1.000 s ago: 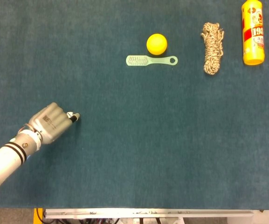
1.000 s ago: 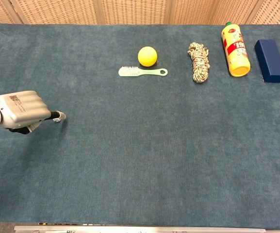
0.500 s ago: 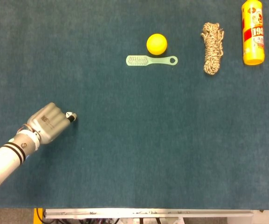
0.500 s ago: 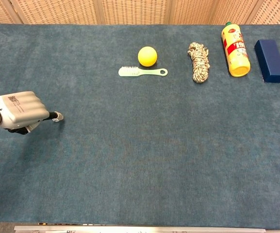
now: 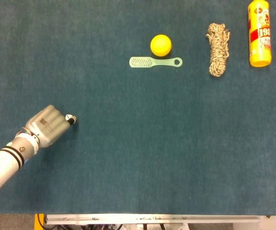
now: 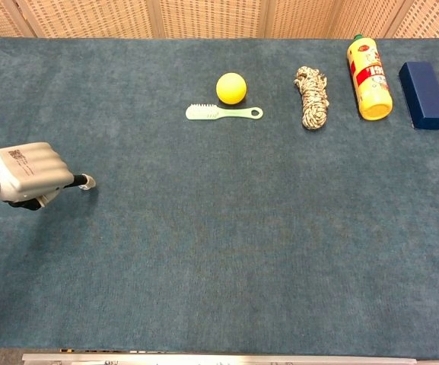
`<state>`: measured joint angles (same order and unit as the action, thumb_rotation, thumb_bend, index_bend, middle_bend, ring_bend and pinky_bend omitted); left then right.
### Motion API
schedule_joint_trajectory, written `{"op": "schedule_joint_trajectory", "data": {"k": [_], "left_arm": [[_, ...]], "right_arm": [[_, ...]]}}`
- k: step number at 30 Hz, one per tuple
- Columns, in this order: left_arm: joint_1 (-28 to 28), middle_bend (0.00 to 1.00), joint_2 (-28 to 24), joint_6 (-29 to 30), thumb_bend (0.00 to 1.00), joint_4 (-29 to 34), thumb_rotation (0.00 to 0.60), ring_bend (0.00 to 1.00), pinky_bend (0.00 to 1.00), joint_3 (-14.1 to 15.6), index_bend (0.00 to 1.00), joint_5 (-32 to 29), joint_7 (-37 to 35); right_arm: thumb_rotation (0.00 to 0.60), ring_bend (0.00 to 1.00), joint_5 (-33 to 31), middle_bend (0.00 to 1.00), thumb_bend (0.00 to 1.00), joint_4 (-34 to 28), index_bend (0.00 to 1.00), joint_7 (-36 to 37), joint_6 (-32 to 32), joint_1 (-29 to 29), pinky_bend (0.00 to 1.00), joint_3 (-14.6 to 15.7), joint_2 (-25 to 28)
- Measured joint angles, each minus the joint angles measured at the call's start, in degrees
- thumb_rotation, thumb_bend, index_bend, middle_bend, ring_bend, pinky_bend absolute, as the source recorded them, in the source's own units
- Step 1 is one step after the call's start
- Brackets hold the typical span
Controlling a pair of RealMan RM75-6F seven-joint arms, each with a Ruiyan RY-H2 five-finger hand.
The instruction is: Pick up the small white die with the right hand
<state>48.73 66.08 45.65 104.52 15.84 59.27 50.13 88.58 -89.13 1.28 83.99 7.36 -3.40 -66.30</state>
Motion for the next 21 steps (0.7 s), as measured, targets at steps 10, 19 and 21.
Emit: {"op": "schedule_joint_trajectory", "data": {"k": [10, 19, 21], "left_arm": [[-0.2, 1.0, -0.7, 0.7, 1.0, 0.5, 0.6, 0.89, 0.87, 0.3, 0.14, 0.1, -0.3], [-0.5, 1.0, -1.1, 0.8, 1.0, 0.2, 0.6, 0.89, 0.87, 0.3, 0.14, 0.2, -1.0], [-0.6, 1.0, -1.2, 0.8, 1.0, 0.2, 0.6, 0.89, 0.87, 0.4, 0.14, 0.4, -1.2]], "right_arm": [[0.6, 0.45, 0.1, 0.51, 0.34, 0.0, 0.74, 0.0, 0.1, 0.0, 0.56, 0.0, 0.0], [0.6, 0.45, 0.1, 0.51, 0.34, 0.0, 0.74, -0.2, 0.0, 0.0, 0.56, 0.1, -0.1], [0.6, 0.45, 0.0, 0.51, 0.34, 0.0, 0.74, -0.2, 0.0, 0.0, 0.56, 0.1, -0.1]]}}
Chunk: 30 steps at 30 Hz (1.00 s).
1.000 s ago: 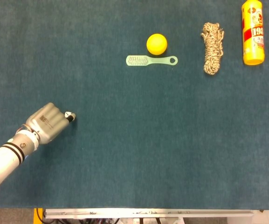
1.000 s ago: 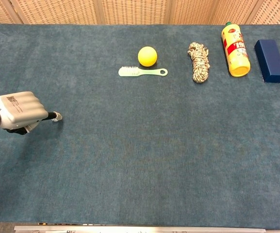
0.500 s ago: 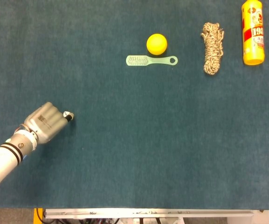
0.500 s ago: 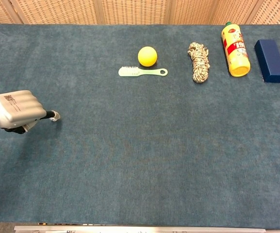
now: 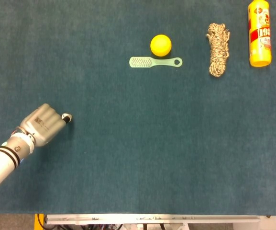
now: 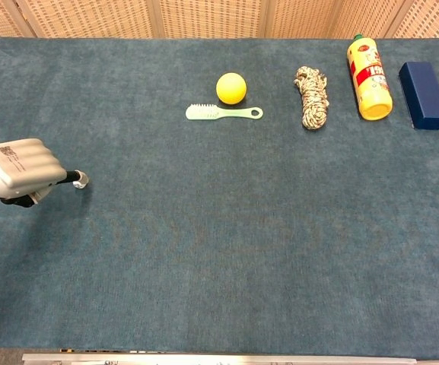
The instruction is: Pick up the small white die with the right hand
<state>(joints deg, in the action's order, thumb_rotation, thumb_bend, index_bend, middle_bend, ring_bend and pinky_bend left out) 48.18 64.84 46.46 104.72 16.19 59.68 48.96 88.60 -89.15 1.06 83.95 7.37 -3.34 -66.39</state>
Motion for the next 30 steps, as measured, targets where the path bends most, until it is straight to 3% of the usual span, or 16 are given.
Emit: {"op": "schedule_joint_trajectory", "data": {"k": [30], "left_arm": [[-1.6, 1.0, -0.8, -0.1, 1.0, -0.1, 0.6, 0.89, 0.87, -0.2, 0.15, 4.7, -1.9]], "right_arm": [[0.6, 0.45, -0.6, 0.51, 0.34, 0.0, 0.74, -0.3, -0.5, 0.1, 0.56, -0.1, 0.0]]}}
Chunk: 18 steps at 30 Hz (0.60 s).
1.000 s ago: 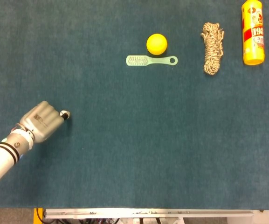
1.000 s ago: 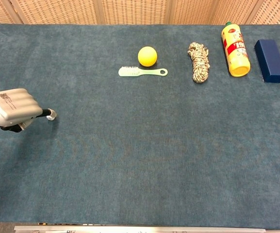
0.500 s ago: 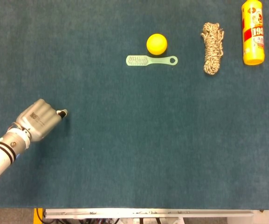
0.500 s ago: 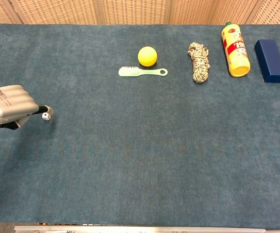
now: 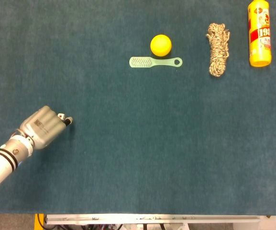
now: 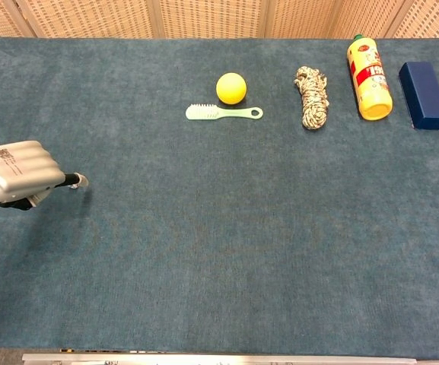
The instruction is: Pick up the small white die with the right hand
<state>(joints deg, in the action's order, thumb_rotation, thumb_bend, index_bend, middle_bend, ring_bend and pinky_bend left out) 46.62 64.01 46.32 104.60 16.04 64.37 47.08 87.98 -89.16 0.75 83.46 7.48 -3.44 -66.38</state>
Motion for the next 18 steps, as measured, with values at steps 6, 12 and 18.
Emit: {"op": "schedule_joint_trajectory", "data": {"k": [6, 12, 18], "left_arm": [[-0.3, 1.0, 0.7, -0.3, 1.0, -0.9, 0.6, 0.89, 0.87, -0.3, 0.15, 0.3, -0.3], [-0.7, 1.0, 1.1, -0.5, 1.0, -2.0, 0.6, 0.89, 0.87, -0.4, 0.15, 0.1, -0.4], [-1.0, 1.0, 1.5, -0.5, 1.0, -2.5, 0.6, 0.89, 0.87, -0.8, 0.15, -0.1, -0.6]], "right_arm": [[0.6, 0.45, 0.2, 0.51, 0.34, 0.0, 0.74, 0.2, 0.2, 0.0, 0.56, 0.0, 0.1], [0.6, 0.45, 0.1, 0.51, 0.34, -0.1, 0.74, 0.5, 0.5, -0.2, 0.56, -0.1, 0.2], [0.6, 0.45, 0.1, 0.51, 0.34, -0.1, 0.74, 0.3, 0.2, -0.1, 0.56, 0.0, 0.2]]}}
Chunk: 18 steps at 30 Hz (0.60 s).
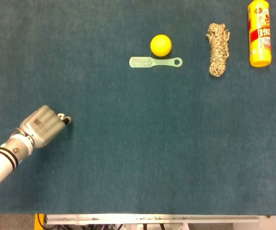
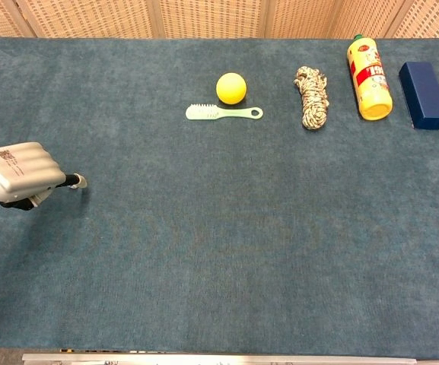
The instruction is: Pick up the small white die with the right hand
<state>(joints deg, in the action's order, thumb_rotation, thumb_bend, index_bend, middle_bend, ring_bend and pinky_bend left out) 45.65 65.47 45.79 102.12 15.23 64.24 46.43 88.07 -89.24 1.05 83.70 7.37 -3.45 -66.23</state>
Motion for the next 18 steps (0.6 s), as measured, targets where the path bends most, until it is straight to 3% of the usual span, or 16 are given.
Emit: {"op": "schedule_joint_trajectory", "data": {"k": [18], "left_arm": [[-0.8, 1.0, -0.4, 0.3, 1.0, -0.8, 0.6, 0.89, 0.87, 0.2, 0.15, -1.3, 0.6]], "right_arm": [[0.6, 0.45, 0.1, 0.51, 0.34, -0.1, 0.74, -0.2, 0.1, -0.1, 0.56, 0.1, -0.1]]}}
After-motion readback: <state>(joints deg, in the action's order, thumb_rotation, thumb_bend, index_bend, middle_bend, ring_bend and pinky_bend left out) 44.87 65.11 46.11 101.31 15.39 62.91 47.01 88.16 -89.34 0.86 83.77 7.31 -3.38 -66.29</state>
